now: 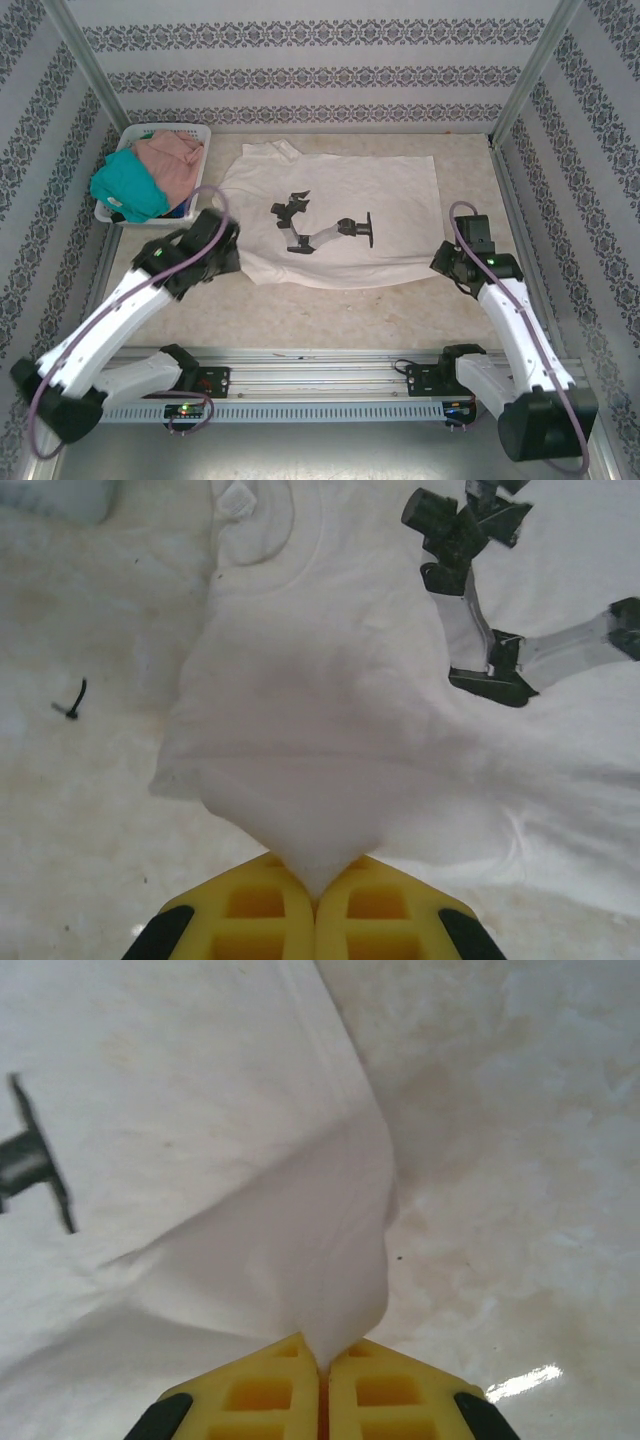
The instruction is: Fold and stack the t-shirts
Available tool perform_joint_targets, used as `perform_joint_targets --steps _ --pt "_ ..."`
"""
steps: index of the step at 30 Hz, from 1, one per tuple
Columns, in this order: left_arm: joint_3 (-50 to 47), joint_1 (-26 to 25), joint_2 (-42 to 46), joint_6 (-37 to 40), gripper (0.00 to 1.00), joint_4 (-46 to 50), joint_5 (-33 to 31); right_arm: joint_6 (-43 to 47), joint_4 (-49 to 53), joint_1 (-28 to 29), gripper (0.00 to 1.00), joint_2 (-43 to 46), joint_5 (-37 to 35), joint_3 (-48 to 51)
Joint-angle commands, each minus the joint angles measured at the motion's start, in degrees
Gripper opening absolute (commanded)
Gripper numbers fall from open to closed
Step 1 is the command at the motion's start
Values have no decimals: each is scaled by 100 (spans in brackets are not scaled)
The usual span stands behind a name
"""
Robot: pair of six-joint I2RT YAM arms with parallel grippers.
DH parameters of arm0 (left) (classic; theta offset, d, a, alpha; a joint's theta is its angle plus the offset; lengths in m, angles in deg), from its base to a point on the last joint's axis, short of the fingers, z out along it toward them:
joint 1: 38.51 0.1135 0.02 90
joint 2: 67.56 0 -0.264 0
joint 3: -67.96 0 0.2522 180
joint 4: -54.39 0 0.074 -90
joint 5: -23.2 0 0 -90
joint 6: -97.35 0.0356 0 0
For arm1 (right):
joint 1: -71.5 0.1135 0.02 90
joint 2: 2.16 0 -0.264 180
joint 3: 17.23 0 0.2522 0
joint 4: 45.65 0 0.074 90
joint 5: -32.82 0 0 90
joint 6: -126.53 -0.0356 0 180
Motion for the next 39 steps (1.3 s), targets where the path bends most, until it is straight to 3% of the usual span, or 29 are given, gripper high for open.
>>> perform_joint_targets --steps 1,7,13,21,26,32,37,39 --pt "499 376 -971 812 0 -418 -27 145 -249 -10 11 -549 -496 -314" --pt "1771 1081 -2833 1568 0 -571 396 378 -653 -143 13 -1943 -350 -970" --pt "3088 1400 -4428 1996 0 -243 521 516 -740 -242 17 -3029 -416 -1643" --pt "4586 1621 -5657 2263 0 265 326 615 -690 -245 20 -3971 -449 -2261" --pt "5177 1797 -6139 2385 0 471 257 657 -659 -184 24 -4033 -429 -2299" --pt "5474 2094 -6566 2264 0 456 525 735 -638 -96 44 -3666 -383 -2034" --pt "5525 2138 -6843 2264 0 461 705 798 -933 25 47 -3280 -38 -1615" --pt "5596 2149 -6963 2284 10 514 757 797 -964 102 47 -3357 -77 -1543"
